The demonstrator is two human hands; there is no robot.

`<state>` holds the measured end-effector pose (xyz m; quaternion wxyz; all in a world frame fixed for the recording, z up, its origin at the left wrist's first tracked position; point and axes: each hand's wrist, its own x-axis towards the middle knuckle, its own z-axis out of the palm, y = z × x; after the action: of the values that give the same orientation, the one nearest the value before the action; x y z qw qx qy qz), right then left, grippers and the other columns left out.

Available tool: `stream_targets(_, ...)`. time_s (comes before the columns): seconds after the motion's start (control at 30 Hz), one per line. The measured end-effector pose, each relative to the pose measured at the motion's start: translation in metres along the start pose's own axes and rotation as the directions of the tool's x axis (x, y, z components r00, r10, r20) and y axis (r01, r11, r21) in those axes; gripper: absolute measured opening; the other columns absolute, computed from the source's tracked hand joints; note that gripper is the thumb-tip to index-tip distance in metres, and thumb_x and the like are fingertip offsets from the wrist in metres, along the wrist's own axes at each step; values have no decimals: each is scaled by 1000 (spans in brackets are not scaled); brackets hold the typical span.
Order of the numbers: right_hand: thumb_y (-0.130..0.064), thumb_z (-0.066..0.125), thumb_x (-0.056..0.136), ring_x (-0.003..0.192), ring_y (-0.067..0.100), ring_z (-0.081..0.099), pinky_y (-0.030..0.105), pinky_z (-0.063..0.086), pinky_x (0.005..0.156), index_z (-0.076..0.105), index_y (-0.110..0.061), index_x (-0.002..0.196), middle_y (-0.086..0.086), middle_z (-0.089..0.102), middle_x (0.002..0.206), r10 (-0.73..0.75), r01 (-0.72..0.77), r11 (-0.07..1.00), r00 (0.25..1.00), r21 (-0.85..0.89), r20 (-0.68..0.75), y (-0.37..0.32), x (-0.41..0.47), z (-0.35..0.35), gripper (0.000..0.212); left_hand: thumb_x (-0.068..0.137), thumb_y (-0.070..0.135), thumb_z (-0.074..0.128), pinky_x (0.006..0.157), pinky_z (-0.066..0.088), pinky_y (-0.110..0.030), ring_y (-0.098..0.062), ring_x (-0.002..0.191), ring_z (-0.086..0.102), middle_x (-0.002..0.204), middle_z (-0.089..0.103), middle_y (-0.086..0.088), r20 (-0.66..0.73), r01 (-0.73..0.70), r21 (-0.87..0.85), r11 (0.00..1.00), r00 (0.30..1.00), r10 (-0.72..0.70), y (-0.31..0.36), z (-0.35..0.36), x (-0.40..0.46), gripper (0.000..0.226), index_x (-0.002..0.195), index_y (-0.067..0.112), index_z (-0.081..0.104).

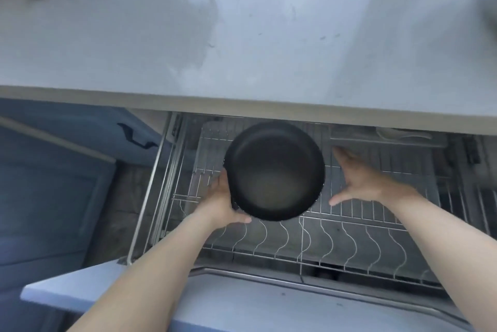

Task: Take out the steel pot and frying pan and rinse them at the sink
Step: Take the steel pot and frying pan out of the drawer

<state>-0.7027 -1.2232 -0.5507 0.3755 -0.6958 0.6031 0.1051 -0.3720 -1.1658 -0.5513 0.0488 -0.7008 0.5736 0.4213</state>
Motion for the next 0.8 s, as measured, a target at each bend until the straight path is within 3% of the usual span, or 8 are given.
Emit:
stream_targets(0.1, -47, 92, 53, 149, 24, 2, 36, 12, 118, -3, -18, 155, 4, 1, 163, -12, 14, 999, 999, -45, 43, -4, 9, 1, 143, 50, 32, 95, 114, 34, -43, -25, 144, 25, 157, 20, -1, -8, 36, -63, 997, 999, -36, -3, 6, 7, 147, 152, 37, -11)
stream_targets(0.2, -43, 93, 53, 149, 24, 4, 35, 12, 117, -7, -21, 155, 3, 3, 163, -50, 52, 998, 997, -33, 50, -9, 14, 2, 144, 47, 25, 96, 116, 31, -44, -23, 144, 26, 155, 22, -2, -14, 37, -128, 991, 999, -39, -5, 8, 11, 147, 152, 37, -7)
stream_targets(0.33, -44, 93, 51, 147, 25, 10, 34, 12, 116, -7, -24, 154, 2, 11, 162, -74, 74, 997, 997, -24, 4, -11, 18, 6, 145, 36, 29, 95, 110, 40, -46, -23, 134, 40, 144, 38, 0, -2, 40, -203, 978, 999, -41, -10, 9, 16, 147, 144, 49, -3)
stream_targets(0.47, -42, 95, 46, 143, 25, 19, 36, 17, 114, -4, -29, 154, 1, 23, 159, -103, 103, 994, 995, 30, -10, -15, 21, 10, 146, 33, 33, 91, 104, 46, -48, -25, 126, 50, 142, 40, -1, 23, 53, -276, 960, 999, -48, -13, 9, 17, 149, 142, 59, -6)
stream_targets(0.57, -37, 96, 47, 143, 24, 21, 34, 18, 112, -3, -29, 154, 2, 25, 158, -105, 105, 992, 994, 64, -14, -17, 21, 12, 145, 36, 26, 94, 100, 50, -49, -24, 121, 56, 132, 53, -1, 17, 22, -330, 944, 1000, -18, -18, 10, 17, 149, 140, 65, -6)
stream_targets(0.63, -31, 96, 49, 143, 23, 22, 29, 19, 110, -2, -31, 154, 1, 25, 157, -120, 122, 986, 993, 113, -23, -16, 19, 10, 144, 46, 17, 94, 99, 50, -41, -18, 115, 59, 122, 60, 7, 23, -2, -334, 943, 1000, 10, -16, 6, 17, 142, 136, 68, -2)
stream_targets(0.73, -23, 96, 51, 143, 19, 23, 24, 20, 106, -2, -48, 146, -4, 27, 156, -142, 148, 968, 989, 201, -45, -16, 12, 2, 139, 55, 14, 93, 91, 48, -27, -4, 104, 59, 116, 60, 19, 45, -4, -300, 954, 999, 19, -6, -6, 17, 137, 123, 78, -8)
stream_targets(0.8, -23, 96, 50, 141, 11, 23, 22, 18, 106, -8, -62, 129, -11, 29, 153, -151, 161, 958, 987, 239, -62, -15, 4, -4, 137, 53, 17, 93, 93, 51, -33, -8, 102, 62, 113, 63, 16, 71, -14, -285, 958, 997, 36, 2, -14, 15, 136, 132, 72, -3)
